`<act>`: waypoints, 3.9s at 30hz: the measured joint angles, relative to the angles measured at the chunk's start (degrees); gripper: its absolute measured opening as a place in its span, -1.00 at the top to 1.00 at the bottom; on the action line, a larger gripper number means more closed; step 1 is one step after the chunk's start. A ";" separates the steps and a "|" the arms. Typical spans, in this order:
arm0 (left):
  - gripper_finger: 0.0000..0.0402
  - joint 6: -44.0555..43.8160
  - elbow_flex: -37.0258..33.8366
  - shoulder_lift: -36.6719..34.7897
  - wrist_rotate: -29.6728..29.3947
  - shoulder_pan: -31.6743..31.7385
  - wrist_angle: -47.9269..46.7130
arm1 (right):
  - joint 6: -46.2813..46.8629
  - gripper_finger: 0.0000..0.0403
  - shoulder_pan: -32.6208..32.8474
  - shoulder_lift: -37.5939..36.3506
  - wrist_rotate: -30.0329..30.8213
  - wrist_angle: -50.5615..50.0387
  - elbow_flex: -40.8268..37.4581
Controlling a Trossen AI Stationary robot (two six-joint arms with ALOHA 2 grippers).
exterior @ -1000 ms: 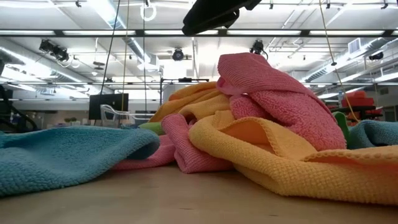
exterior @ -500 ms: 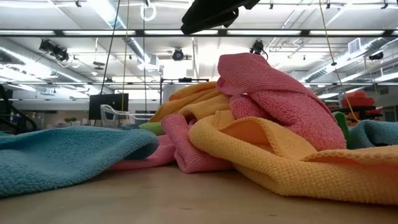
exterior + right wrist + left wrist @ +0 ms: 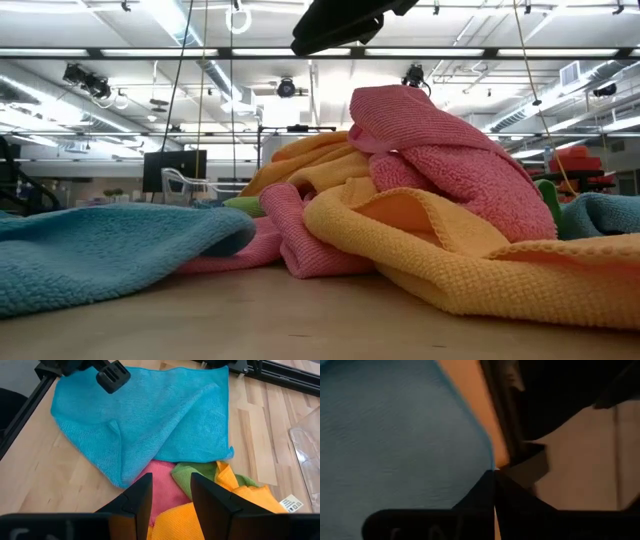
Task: Fold microfiber towels
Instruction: Fold the left blue microfiber towel
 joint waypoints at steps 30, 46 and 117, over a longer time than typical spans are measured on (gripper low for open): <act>0.91 -8.52 6.66 -0.07 -0.30 7.67 -38.59 | -3.44 0.29 -1.42 0.04 -3.31 19.26 -10.05; 0.97 -2.99 9.52 -0.07 -3.73 9.21 -52.10 | -4.99 0.29 -3.08 0.02 -3.92 24.41 -10.05; 0.89 27.13 -6.52 -3.32 -22.29 36.20 -51.93 | -2.23 0.29 -0.82 -0.04 -4.43 23.07 -10.01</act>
